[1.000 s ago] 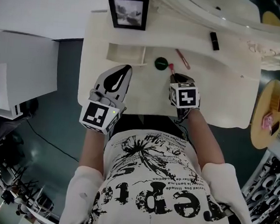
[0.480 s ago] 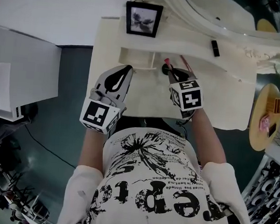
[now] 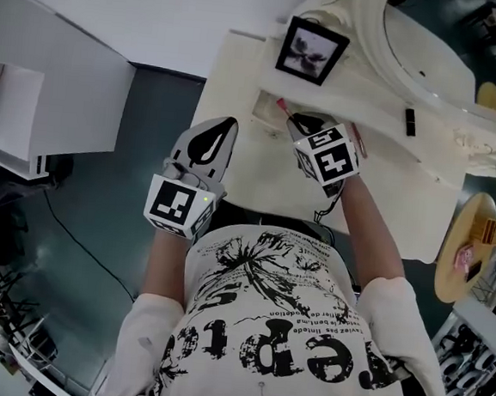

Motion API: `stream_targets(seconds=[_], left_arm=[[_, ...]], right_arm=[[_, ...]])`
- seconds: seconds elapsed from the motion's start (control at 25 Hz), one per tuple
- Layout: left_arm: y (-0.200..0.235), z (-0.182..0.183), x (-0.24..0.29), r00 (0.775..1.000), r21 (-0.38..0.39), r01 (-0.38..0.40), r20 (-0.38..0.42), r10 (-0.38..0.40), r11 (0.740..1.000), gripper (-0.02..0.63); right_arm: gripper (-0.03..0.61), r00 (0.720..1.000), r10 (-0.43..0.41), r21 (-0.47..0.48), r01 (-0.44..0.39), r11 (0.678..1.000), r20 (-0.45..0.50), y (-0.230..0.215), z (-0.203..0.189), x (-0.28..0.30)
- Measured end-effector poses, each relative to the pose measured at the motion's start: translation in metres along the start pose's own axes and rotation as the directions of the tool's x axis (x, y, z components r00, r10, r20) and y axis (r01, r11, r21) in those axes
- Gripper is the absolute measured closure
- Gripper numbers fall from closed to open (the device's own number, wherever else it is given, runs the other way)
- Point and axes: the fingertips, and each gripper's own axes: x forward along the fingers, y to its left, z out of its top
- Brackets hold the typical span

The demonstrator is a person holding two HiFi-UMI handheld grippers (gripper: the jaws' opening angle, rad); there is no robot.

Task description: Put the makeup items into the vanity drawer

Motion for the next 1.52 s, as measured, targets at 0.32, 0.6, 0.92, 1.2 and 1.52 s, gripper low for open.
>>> stream_targets(seconds=[0.32, 0.6, 0.92, 1.2, 1.52], left_arm=[[0.021, -0.01, -0.017, 0.998, -0.027, -0.064, -0.016, 0.064, 0.998, 0.6], [0.028, -0.011, -0.017, 0.999, -0.038, -0.047, -0.009, 0.047, 0.998, 0.6], [0.009, -0.003, 0.018, 0.995, -0.015, 0.098, -0.007, -0.098, 0.995, 0.6], [-0.029, -0.001, 0.051, 0.971, 0.012, 0.24, -0.022, -0.239, 0.971, 0.6], [-0.063, -0.011, 0.081, 0.935, 0.016, 0.348, -0.073, -0.346, 0.937, 0.6]], right_arm=[[0.515, 0.998, 0.048, -0.051, -0.05, 0.997, -0.042, 0.013, 0.014, 0.034], [0.345, 0.999, 0.032, 0.024, -0.032, 0.999, 0.004, 0.012, 0.014, 0.024], [0.314, 0.994, -0.101, 0.15, 0.093, 0.984, 0.047, -0.019, -0.01, -0.017], [0.299, 0.973, -0.222, 0.279, 0.198, 0.94, 0.057, -0.047, -0.05, -0.052], [0.302, 0.966, -0.255, 0.386, 0.248, 0.888, -0.034, -0.067, -0.11, -0.051]])
